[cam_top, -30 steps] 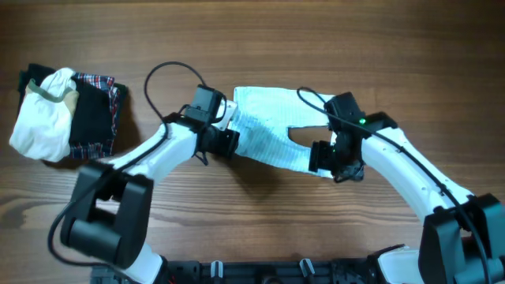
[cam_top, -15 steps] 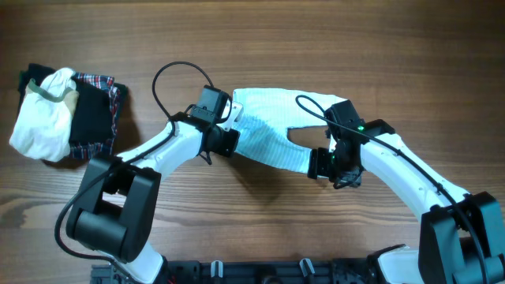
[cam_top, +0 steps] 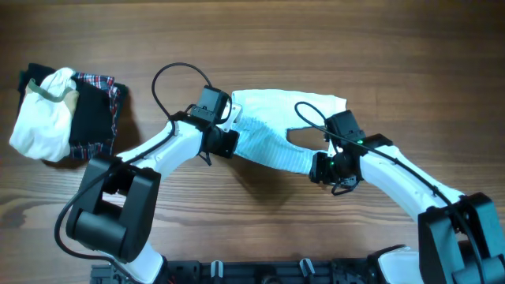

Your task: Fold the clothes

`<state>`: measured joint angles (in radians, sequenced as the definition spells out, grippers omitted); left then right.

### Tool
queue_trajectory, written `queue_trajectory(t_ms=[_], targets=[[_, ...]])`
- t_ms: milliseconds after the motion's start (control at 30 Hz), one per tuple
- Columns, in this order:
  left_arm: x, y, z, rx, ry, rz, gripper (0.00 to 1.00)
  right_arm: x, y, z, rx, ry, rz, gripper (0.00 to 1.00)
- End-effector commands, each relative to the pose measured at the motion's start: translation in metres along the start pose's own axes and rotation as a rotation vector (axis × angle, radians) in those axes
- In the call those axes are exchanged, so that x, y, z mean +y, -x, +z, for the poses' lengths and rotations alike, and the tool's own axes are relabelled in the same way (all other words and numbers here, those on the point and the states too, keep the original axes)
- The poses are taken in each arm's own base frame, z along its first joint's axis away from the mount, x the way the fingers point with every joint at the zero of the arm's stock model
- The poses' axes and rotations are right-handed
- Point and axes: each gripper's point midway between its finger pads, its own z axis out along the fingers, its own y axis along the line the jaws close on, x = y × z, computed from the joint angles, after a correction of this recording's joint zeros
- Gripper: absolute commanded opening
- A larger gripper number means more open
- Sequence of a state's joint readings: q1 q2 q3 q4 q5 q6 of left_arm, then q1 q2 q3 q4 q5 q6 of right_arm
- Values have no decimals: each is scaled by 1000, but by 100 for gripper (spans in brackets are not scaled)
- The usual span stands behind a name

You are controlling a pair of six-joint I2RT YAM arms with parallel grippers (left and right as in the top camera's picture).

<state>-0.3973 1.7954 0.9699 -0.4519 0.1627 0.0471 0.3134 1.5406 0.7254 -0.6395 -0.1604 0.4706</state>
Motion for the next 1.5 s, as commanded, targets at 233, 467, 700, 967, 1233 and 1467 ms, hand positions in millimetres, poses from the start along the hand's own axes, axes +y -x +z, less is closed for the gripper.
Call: queue_trajectory(t_ms=[233,467,700,967,1233,1467], targets=[[2,-17,7,68,9,-13,4,-18,-7,13,5,-73,36,4],[-1,-29,-11,106,9,-19,4,-14,-27,1,84,-39,38,4],[-8,-41,-57,111,11,-44,4,17,-34,-38,49,139,0,4],[-10,-17,-83,-34,23,-25,8,41,-10,-63,-104,259,-49,4],[-10,-8,-84,-69,22,-20,16,55,16,-69,-203,318,-27,4],[-10,-13,-84,-49,23,-26,20,46,2,-64,-127,289,80,4]])
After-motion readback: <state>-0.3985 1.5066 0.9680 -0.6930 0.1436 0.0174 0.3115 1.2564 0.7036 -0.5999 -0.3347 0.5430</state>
